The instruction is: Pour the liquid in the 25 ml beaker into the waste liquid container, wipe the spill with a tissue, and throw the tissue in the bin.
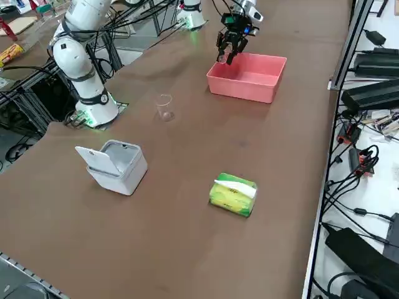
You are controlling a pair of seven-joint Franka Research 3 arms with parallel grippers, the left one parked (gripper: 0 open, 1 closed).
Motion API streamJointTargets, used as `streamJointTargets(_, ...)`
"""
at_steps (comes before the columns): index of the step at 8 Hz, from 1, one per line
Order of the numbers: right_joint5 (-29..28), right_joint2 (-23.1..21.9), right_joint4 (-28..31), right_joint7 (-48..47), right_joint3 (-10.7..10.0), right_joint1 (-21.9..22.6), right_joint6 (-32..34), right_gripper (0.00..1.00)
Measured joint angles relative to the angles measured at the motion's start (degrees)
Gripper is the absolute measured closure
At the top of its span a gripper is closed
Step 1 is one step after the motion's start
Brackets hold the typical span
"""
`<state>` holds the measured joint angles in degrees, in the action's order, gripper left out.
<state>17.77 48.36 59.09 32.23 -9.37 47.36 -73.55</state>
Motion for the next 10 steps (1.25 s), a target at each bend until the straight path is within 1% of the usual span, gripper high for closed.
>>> streamJointTargets(1,-0.5,0.0,-1.5,0.0,0.0,-0.2,0.0,0.53)
streamJointTargets(3,-3.3,-1.0,-4.4,0.0,-0.2,-1.4,-0.1,0.53)
streamJointTargets(5,-10.3,-4.4,-5.4,0.0,-0.6,-4.1,-3.9,0.53)
streamJointTargets(7,-16.9,-8.4,-5.6,0.3,-0.9,-8.3,-7.9,0.53)
streamJointTargets(8,-20.4,-10.7,-5.4,1.9,-0.9,-11.2,-9.8,0.53)
streamJointTargets(9,-23.6,-13.1,-3.8,4.7,-0.9,-14.2,-11.9,0.53)
streamJointTargets(10,-26.5,-16.2,0.0,7.8,-0.9,-17.0,-15.3,0.53)
